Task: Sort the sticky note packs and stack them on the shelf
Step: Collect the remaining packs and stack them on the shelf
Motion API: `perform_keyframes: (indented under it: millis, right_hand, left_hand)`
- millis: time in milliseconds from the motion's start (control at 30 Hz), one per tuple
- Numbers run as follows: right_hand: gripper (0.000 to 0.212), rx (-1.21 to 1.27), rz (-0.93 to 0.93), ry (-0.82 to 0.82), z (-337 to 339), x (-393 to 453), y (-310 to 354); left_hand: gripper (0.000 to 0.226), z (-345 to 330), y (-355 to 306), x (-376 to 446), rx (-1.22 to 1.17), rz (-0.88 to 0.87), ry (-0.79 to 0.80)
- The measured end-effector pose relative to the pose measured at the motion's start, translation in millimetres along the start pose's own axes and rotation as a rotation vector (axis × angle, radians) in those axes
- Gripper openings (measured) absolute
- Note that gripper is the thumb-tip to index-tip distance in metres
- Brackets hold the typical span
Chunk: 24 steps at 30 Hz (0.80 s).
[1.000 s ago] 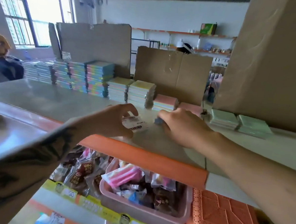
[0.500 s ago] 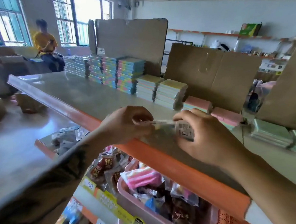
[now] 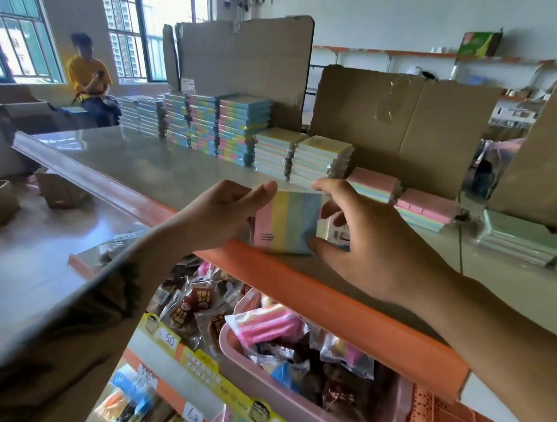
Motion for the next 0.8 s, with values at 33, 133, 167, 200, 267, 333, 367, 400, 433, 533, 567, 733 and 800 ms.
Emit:
perform_keyframes:
  millis: [33,133,167,200,267,333,367,400,433,533,567,733,800]
  right_hand:
    - [0.073,-0.006,0.005,0.013,-1,-1,0]
    - [0.081,-0.055,0.029,0.038,-1,-1,3]
    - [0.085,-0.086,0.042,0.042,-2,-1,5]
    - [0.087,-0.123,0.055,0.044,-2,-1,7]
    - [0.087,-0.185,0.076,0.037,-2,0,11]
    - [0.087,-0.22,0.092,0.031,-1,4,14]
    - [0.086,-0.237,0.105,0.032,-1,8,15]
    - [0.084,-0.253,0.121,0.028,0,12,17]
    - [0.08,-0.26,0.14,0.017,0,18,19]
    - [0.075,-0.165,0.148,0.024,-2,39,32]
    - [0.076,-0.106,0.136,0.05,-6,48,37]
    - [0.074,0.041,0.038,0.066,-32,99,62]
    - [0.072,0.074,-0.022,0.061,-44,120,69]
  left_hand:
    - [0.052,0,0,0,0.002,0.006,-0.001]
    - [0.053,2,-2,0,0.001,0.007,0.0]
    - [0.057,3,-1,0,0.005,-0.006,0.006]
    - [0.061,4,1,0,0.0,-0.019,0.006]
    - [0.065,8,3,1,-0.037,-0.039,0.006]
    - [0.061,13,4,2,-0.153,-0.044,0.033]
    - [0.058,16,7,3,-0.215,-0.043,0.057]
    - [0.058,18,9,4,-0.258,-0.046,0.083]
    - [0.058,21,14,7,-0.286,-0.061,0.108]
    - [0.053,30,21,12,-0.396,-0.11,0.144]
    - [0.051,33,24,14,-0.453,-0.107,0.165]
    - [0.051,84,50,45,-0.245,-0.131,0.155]
    - [0.05,114,67,60,-0.143,-0.169,0.116]
Point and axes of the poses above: each hand's wrist, its own x-axis towards the middle knuckle, its own z-axis out of the back of the hand, y = z × x, the point moved 5 cm from there along x, towards the middle knuckle, and after that the axes turned 4 degrees about -z, right-handed, at the moved point
